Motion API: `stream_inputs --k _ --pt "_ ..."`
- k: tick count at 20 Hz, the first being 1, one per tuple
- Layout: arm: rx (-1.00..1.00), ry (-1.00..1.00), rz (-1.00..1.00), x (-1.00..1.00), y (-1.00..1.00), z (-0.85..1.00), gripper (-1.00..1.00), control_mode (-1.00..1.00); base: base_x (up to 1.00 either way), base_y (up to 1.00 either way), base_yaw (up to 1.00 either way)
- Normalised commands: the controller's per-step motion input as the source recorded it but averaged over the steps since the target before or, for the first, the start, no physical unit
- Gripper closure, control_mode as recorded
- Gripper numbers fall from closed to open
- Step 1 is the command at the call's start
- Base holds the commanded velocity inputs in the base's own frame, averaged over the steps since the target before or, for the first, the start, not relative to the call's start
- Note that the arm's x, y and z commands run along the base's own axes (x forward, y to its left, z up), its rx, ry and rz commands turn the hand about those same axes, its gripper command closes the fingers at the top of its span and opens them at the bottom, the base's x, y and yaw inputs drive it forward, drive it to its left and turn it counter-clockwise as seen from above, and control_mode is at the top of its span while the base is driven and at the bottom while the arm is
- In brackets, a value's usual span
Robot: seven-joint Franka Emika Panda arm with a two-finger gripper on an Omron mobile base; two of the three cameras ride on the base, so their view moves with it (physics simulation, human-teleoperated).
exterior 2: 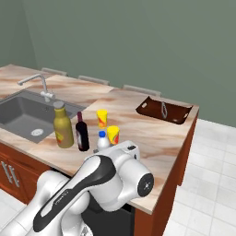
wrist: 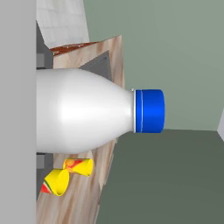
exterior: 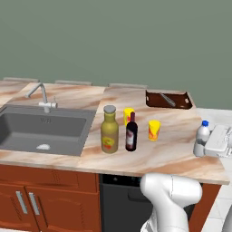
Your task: Place the drinks on the dining counter in a tight cluster.
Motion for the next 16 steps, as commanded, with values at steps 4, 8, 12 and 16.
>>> stream_inputs --k 4,8,12,16 --pt "0.00 0.00 0.00 0.00 0.00 0.00 1.00 1.00 0.00 0.00 0.00" --pt "0.00 0.00 0.00 0.00 0.00 0.00 1.00 1.00 0.00 0.00 0.01" --pt "0.00 0.00 0.00 0.00 0.00 0.00 1.00 1.00 -0.02 0.00 0.10" --pt "0.00 -0.01 0.08 0.18 0.00 -0.11 1.00 -1.00 0.00 0.00 0.00"
